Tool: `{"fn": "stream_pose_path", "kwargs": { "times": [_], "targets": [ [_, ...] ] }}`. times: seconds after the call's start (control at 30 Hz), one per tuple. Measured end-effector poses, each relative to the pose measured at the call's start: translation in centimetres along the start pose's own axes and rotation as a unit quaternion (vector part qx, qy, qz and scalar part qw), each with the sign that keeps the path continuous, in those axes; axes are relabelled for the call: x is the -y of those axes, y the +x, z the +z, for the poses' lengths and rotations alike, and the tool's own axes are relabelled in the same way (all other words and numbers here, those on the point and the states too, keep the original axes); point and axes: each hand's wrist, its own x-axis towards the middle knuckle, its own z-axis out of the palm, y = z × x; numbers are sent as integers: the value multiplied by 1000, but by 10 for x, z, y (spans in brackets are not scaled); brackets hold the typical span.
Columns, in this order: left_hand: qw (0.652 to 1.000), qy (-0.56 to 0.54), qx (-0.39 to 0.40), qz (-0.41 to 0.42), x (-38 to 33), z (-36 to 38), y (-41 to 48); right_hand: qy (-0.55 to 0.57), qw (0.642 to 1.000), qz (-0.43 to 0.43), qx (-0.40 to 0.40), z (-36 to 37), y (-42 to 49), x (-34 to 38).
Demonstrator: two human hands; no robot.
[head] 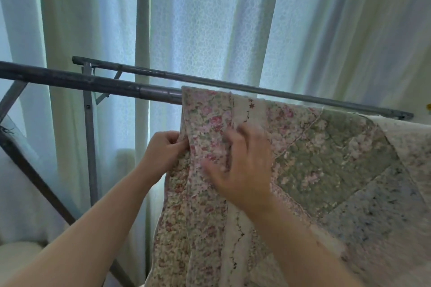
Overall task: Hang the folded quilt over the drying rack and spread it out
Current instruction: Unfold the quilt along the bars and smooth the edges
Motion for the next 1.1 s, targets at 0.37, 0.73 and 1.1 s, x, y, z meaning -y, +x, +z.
{"fn": "stream_pose_path", "kwargs": {
  "times": [0.37, 0.73, 1.1],
  "targets": [
    [977, 1, 212, -23, -2, -17, 13, -129, 968, 111, 187, 25, -15, 38],
    [959, 106, 258, 52, 29, -38, 33, 30, 993, 42, 104, 27, -34, 66],
    [876, -119, 454, -113, 53, -40, 6, 35, 984, 90, 150, 24, -24, 74]
  ]
}}
